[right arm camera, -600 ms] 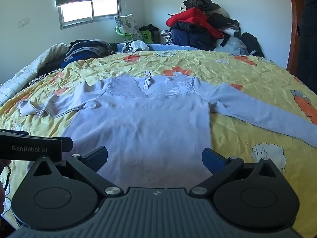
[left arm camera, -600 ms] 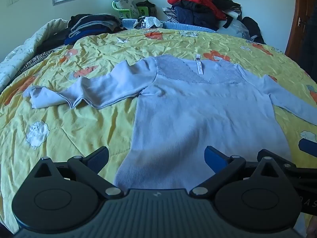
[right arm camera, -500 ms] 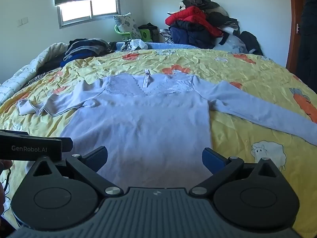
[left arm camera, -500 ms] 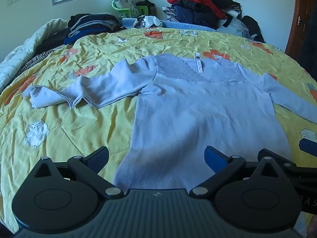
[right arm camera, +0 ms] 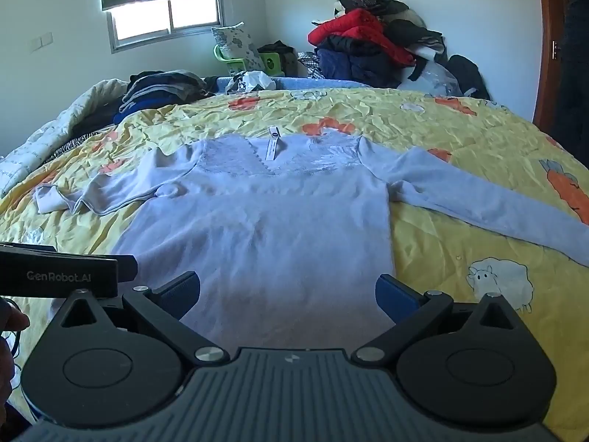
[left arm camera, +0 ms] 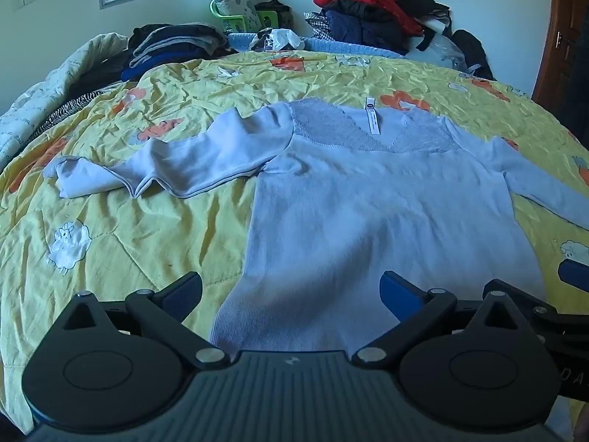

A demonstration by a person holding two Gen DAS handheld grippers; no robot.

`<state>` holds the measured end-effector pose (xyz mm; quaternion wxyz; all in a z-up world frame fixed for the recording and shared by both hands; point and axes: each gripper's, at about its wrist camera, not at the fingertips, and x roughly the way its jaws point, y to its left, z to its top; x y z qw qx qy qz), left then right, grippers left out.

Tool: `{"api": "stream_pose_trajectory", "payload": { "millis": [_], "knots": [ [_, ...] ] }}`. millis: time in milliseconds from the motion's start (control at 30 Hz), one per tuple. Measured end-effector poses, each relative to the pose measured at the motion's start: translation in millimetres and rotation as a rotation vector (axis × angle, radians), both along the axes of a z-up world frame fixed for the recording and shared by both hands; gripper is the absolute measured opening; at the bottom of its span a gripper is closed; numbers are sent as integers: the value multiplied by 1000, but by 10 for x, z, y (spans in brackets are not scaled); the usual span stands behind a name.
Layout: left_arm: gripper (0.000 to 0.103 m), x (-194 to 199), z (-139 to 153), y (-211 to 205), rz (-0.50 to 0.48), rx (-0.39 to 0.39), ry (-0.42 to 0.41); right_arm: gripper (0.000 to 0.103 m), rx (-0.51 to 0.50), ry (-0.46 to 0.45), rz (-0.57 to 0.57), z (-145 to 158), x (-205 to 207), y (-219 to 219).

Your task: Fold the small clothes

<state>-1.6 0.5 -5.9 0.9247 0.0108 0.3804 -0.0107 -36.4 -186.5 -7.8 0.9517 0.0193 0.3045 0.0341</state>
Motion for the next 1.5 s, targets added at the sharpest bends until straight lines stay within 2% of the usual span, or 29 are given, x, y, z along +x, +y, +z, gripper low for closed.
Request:
{"api": "stream_pose_trajectory", "payload": {
  "millis": [1500],
  "knots": [
    [103, -6, -87, -78, -8, 16, 5, 103, 15, 2, -27, -38, -18, -116]
  ]
}}
